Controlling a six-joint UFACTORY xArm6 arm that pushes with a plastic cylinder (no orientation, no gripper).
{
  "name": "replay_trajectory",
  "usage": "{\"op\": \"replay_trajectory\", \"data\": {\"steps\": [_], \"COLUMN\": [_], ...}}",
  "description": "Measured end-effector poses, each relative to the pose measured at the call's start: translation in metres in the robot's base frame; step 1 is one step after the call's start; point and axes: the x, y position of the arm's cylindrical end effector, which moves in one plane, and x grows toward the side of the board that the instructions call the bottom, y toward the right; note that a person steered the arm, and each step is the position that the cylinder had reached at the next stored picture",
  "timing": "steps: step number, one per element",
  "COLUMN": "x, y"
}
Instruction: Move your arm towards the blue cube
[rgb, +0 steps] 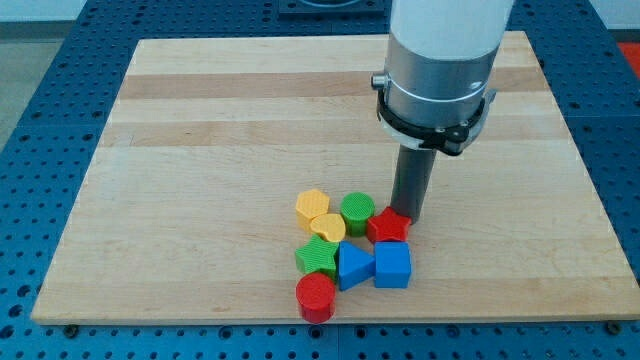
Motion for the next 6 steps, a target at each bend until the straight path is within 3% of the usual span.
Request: {"op": "replay_trajectory", "data": {"steps": [3,4,5,6], "x": [-0.019,0.026,0.100,0.101], "y": [0.040,0.054,0.036,0.034]}}
